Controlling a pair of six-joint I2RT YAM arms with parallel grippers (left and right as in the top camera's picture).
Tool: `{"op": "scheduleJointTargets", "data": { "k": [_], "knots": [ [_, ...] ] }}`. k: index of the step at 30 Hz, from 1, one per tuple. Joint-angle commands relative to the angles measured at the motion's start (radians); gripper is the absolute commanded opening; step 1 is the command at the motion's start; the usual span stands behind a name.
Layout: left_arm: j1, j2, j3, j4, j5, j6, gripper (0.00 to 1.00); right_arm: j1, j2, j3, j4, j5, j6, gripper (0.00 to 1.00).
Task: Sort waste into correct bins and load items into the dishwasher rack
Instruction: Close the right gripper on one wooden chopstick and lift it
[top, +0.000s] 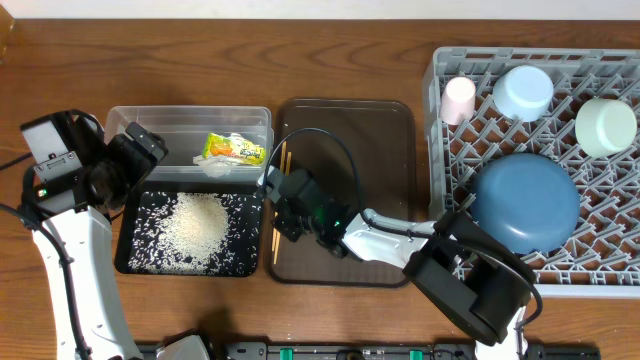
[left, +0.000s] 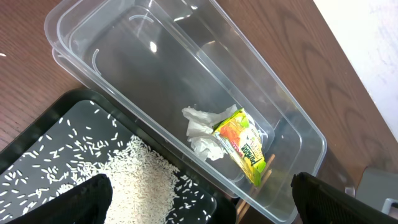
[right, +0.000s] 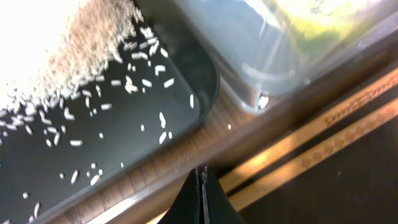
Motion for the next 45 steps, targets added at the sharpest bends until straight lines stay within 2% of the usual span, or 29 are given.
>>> {"op": "scheduleJointTargets", "data": {
  "k": [1,7,13,17,23,26,30,33,35,38,41,45],
  "knots": [
    [0.005,0.002,0.017,-0.001,-0.002,-0.005,0.95,0.021,0.006,0.007,-0.022,0.000,-0.013,0.01],
    [0.005,0.002,0.017,-0.001,-0.002,-0.005,0.95,0.023,0.006,0.007,-0.082,0.054,-0.019,0.01],
    [0.005,0.002,0.017,-0.001,-0.002,-0.005,0.95,0.022,-0.060,0.007,-0.176,0.443,-0.119,0.01],
    [0.005,0.002,0.017,-0.001,-0.002,-0.005,0.95,0.019,-0.174,0.007,-0.207,0.528,-0.180,0.01],
    [0.005,0.002,0.017,-0.001,-0.002,-0.005,0.95,0.010,-0.317,0.007,-0.210,0.520,-0.192,0.03],
    [0.005,0.002,0.017,-0.001,-0.002,-0.005,0.95,-0.010,-0.371,0.007,-0.211,0.495,-0.184,0.07],
    [0.005,0.002,0.017,-0.001,-0.002,-0.005,0.95,-0.057,-0.393,0.007,-0.243,0.288,-0.184,0.17],
    [0.005,0.002,0.017,-0.001,-0.002,-0.005,0.95,-0.092,-0.374,0.007,-0.304,0.158,-0.167,0.27],
    [0.005,0.002,0.017,-0.001,-0.002,-0.005,0.95,-0.110,-0.350,0.007,-0.338,0.149,-0.128,0.35],
    [0.005,0.002,0.017,-0.001,-0.002,-0.005,0.95,-0.127,-0.294,0.007,-0.364,0.148,-0.120,0.43],
    [0.005,0.002,0.017,-0.001,-0.002,-0.005,0.95,-0.130,-0.223,0.007,-0.363,0.099,-0.121,0.45],
    [0.005,0.002,0.017,-0.001,-0.002,-0.005,0.95,-0.130,-0.156,0.007,-0.364,0.049,-0.105,0.42]
  ]
}}
